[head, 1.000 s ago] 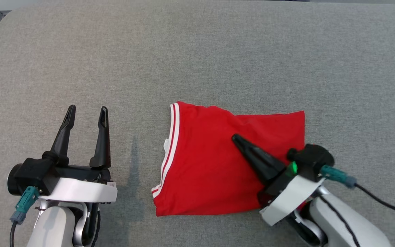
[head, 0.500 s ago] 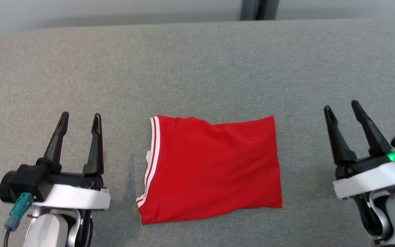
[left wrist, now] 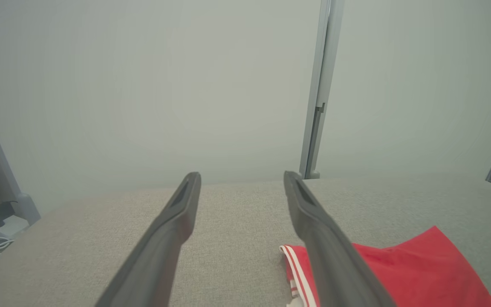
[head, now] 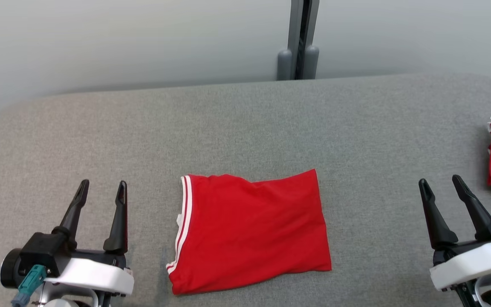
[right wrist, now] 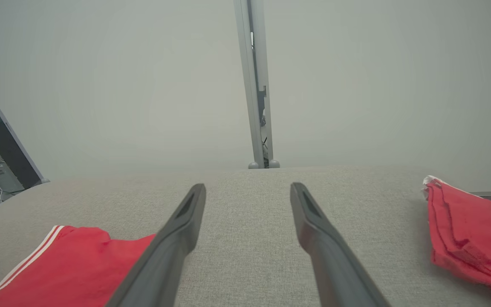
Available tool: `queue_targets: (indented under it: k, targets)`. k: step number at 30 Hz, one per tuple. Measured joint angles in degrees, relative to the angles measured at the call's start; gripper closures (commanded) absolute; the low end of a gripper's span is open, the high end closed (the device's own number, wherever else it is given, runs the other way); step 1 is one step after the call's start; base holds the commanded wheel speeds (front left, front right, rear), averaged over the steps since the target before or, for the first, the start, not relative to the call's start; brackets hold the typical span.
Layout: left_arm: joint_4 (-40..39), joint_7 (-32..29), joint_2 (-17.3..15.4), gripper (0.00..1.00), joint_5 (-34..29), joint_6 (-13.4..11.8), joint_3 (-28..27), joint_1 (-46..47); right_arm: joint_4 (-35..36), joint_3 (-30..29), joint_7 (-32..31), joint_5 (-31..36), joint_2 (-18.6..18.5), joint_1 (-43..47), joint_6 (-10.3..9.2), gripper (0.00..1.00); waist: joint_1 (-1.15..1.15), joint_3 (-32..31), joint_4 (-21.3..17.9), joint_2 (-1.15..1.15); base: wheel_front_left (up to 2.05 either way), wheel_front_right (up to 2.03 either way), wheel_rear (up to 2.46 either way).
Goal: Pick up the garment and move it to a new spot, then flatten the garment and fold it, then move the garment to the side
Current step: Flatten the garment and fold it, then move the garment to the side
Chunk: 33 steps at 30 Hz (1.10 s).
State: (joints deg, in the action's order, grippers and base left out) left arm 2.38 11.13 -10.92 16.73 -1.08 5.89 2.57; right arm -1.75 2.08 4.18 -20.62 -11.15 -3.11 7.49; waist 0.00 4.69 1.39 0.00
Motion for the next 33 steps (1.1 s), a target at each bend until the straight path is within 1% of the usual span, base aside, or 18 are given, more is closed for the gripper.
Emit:
queue_targets:
  k: [9,18,33]
  targets:
    - [-0.6,-1.6,-0.7,0.00,0.2,-1.2,0.0,-3.7,6.4,-3.8,-4.3,2.5,1.5,6.2,0.00,0.00,0.00,-4.6,-0.3,0.00,0.00,0.00,0.00]
    - [-1.4,-2.4,-1.2,0.00,0.5,-2.0,-0.2,-4.7,11.9,-5.7,-7.0,4.5,2.4,9.1,0.00,0.00,0.00,-5.2,-0.6,0.00,0.00,0.00,0.00]
    - [-1.7,-2.9,-1.7,0.00,1.1,-2.5,-0.2,-4.7,12.8,-5.7,-7.4,4.8,3.0,9.3,0.00,0.00,0.00,-5.0,-0.6,0.00,0.00,0.00,0.00]
